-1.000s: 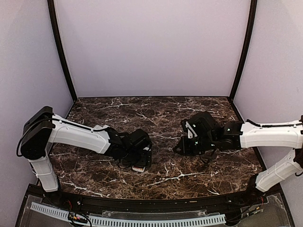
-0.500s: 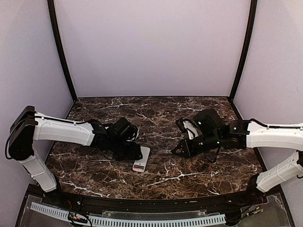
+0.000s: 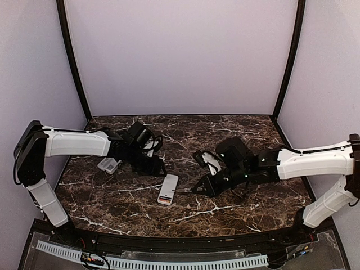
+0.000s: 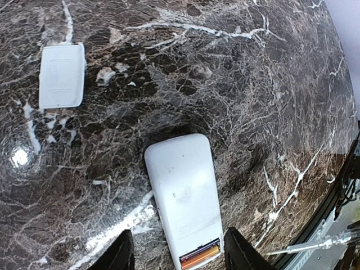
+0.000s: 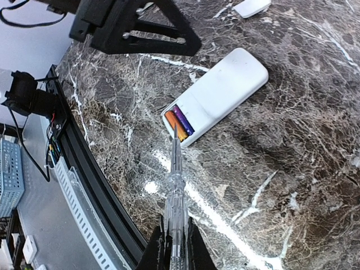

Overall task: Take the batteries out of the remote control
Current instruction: Hold the remote control without the battery cover at the center of the board, then remove the battery from the remote control without the battery cover.

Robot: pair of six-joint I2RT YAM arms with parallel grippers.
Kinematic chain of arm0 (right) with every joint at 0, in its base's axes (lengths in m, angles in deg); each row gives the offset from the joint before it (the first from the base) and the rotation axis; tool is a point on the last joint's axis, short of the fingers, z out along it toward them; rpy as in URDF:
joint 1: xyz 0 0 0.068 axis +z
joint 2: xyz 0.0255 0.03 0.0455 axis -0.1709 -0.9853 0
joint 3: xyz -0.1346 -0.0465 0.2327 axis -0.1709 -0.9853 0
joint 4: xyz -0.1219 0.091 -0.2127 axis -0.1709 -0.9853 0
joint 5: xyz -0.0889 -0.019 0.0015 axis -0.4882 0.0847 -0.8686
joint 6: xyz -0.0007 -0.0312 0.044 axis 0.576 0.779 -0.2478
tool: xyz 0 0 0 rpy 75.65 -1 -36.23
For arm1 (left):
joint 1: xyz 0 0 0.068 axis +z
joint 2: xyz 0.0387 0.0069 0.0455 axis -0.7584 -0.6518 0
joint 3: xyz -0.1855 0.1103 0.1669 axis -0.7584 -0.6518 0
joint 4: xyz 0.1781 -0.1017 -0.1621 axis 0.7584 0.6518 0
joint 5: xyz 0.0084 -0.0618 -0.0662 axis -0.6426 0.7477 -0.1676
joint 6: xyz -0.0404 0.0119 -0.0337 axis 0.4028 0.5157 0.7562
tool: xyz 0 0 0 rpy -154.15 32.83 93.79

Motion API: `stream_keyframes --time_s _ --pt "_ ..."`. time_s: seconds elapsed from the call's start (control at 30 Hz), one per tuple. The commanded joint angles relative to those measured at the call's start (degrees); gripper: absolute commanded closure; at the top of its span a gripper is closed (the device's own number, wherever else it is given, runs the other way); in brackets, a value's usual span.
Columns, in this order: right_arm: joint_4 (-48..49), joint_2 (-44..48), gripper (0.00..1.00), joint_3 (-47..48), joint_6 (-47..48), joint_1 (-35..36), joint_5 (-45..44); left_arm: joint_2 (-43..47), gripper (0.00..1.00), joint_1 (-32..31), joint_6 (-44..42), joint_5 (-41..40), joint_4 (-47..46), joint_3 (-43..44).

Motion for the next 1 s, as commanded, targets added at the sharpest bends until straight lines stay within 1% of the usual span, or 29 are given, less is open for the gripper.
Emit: stream_keyframes --time_s 0.0,0.23,0.33,0.53,0.63,0.77,0.97 --pt "-1.7 -2.2 1.0 5.2 6.1 2.6 -3.2 -3.0 0.47 -0.1 -5.5 2.8 1.4 1.8" --pt "-8.1 -5.4 1.0 10.5 13.3 2.7 -4.3 -5.8 0.51 -0.1 -6.5 0.9 1.6 2.4" --pt "-10.7 -7.8 1.0 12.8 14.9 2.9 -4.1 -6.6 0.51 -0.1 -6.8 2.5 1.3 2.3" --pt "-11.9 -10.5 1.0 15.3 16.2 2.9 -3.9 -9.2 0.53 -0.1 -8.2 5.6 0.7 3.3" --pt "-12.5 -11.7 1.0 16.1 16.6 3.0 -4.0 -10.4 0.56 -0.1 -8.7 7.5 0.1 4.2" --pt "-13.0 -13.3 1.0 17.2 17.1 3.0 -3.7 -11.9 0.6 -0.1 -9.3 7.7 -0.1 5.4" --pt "-12.8 -14.9 1.0 17.9 18.0 3.2 -1.8 -13.5 0.63 -0.4 -10.0 7.7 0.7 5.7"
